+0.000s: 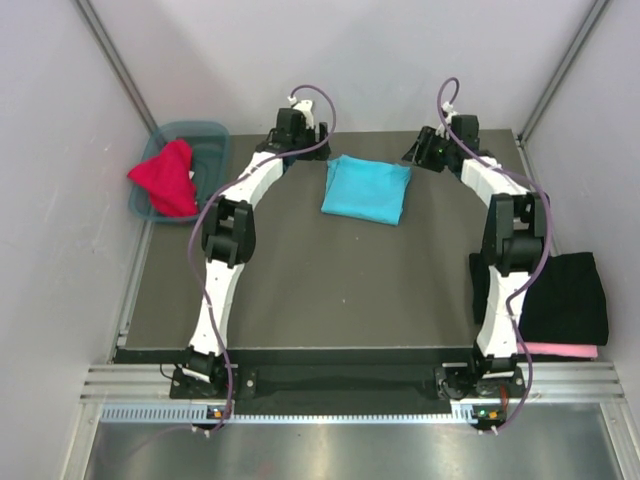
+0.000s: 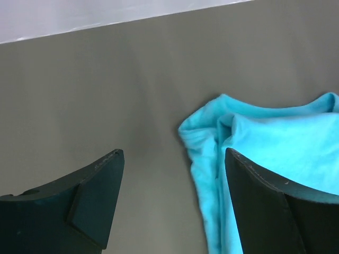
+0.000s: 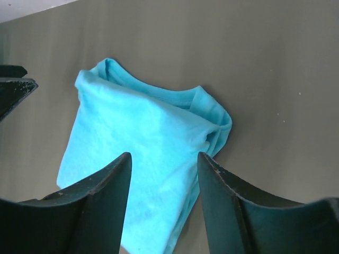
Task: Fold and stack the t-shirts
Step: Fold the tshirt, then neatly place the folded tshirt to the corner
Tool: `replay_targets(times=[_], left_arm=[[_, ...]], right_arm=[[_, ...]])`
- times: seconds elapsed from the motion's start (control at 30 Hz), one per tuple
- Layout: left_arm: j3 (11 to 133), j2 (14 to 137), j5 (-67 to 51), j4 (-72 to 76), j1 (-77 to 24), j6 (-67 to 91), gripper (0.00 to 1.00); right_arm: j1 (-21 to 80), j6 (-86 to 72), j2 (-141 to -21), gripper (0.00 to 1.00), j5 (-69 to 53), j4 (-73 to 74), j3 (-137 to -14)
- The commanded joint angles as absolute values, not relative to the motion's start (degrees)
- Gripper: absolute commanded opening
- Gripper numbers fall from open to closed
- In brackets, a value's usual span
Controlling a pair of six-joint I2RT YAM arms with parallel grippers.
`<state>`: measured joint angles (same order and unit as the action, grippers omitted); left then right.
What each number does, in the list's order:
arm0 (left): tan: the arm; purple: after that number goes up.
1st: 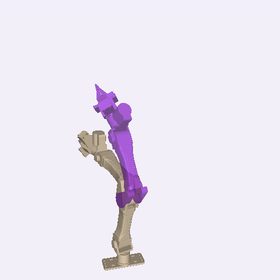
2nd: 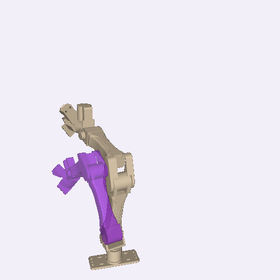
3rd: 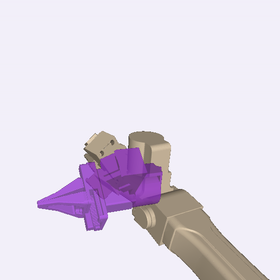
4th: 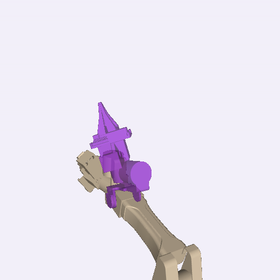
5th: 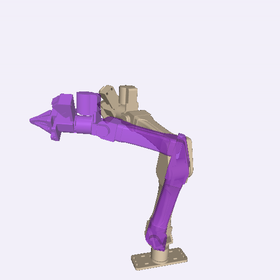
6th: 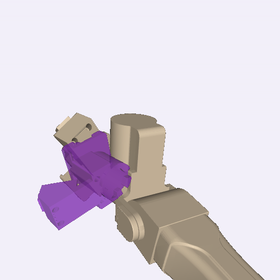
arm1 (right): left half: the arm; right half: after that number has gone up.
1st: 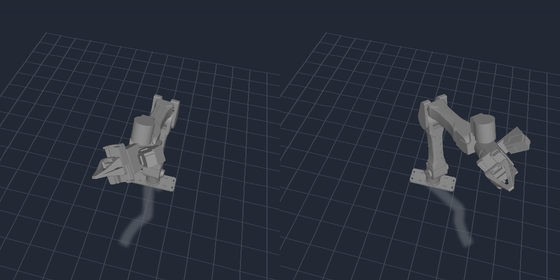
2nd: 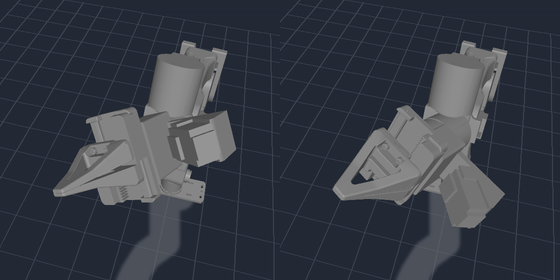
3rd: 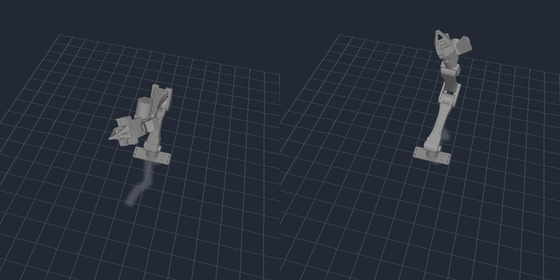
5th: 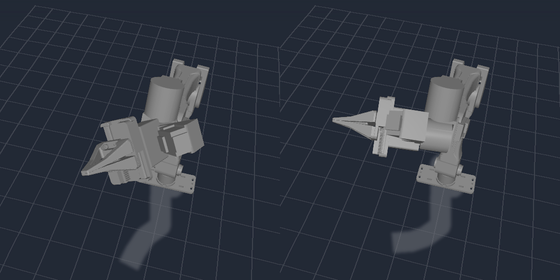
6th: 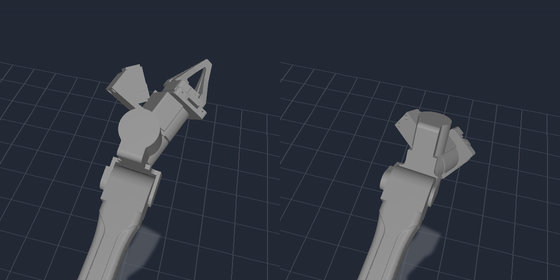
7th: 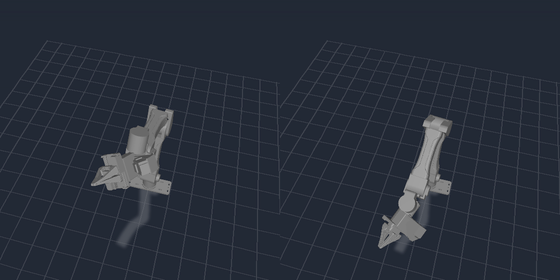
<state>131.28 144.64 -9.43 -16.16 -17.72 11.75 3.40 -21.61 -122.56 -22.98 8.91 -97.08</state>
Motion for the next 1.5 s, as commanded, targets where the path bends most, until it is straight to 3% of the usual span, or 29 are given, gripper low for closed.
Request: replay_targets(times=[0.0, 0.23, 0.37, 0.6, 1.2, 1.47], left_arm=[[130.45, 134.86, -2.97, -14.06, -17.58, 10.11, 0.81], [119.99, 127.8, -23.84, -21.88, -17.05, 10.81, 0.73], [116.73, 127.44, -40.3, -21.63, -16.61, 13.44, 0.68], [114.0, 130.6, -52.81, -19.69, -17.4, 15.73, 0.66], [110.74, 138.43, -51.77, -25.75, -18.37, 10.02, 0.64], [109.16, 138.69, -50.8, -26.37, -18.98, 9.49, 0.64]], right_arm=[[2.46, -18.28, -116.2, 0.53, -24.06, 9.22, -98.01], [1.15, -19.42, -113.37, 0.59, -29.61, 13.1, -86.06], [0.53, -20.91, -116.71, 0.62, -33.39, 11.7, -85.69], [0.09, -27.23, -124.62, 0.68, -39.37, 7.47, -89.21], [2.63, -35.06, -134.03, 0.69, -39.46, 4.48, -87.98], [5.36, -35.6, -137.63, 0.68, -37.79, 6.33, -93.33]])
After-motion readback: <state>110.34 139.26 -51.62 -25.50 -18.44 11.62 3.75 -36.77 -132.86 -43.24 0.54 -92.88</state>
